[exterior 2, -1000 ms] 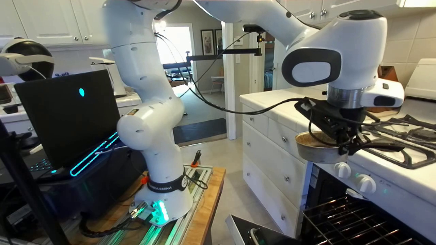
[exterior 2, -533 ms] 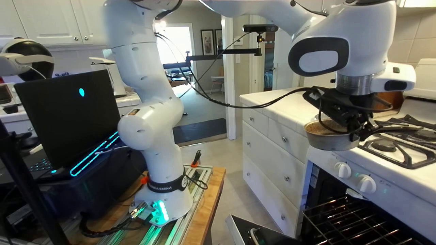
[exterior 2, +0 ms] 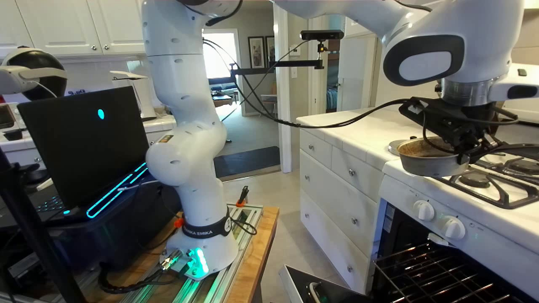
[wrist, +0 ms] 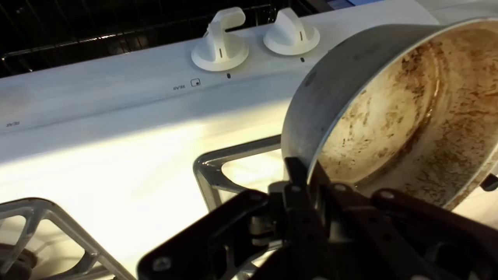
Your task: Remove the silver pan from the oven and put it on the bottom left stove plate
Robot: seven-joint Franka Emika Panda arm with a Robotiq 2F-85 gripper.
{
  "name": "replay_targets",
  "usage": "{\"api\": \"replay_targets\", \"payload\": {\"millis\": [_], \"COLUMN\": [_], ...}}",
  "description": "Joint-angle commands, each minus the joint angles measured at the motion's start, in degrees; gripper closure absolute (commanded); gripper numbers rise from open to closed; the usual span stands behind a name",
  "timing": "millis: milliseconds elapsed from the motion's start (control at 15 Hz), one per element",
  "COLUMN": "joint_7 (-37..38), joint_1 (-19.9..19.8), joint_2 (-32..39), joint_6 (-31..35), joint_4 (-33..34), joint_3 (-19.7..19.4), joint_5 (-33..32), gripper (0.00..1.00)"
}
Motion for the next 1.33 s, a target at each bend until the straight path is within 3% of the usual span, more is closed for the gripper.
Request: {"api": "replay_targets", "payload": {"millis": [0,533,1267], "joint_7": [2.22,8.04,13.05], "joint_1": [-0.83,-2.87,-3.65], "joint_2": [5.85,14.05,20.44], "joint_6": [-3.72,-5.13,-4.41], "joint_4": [8.04,17.84,23.57], "joint_3": [1.2,3.81,6.05], "joint_5": [1.95,0.57,-1.24], "gripper": [0.98,0.98,0.98]}}
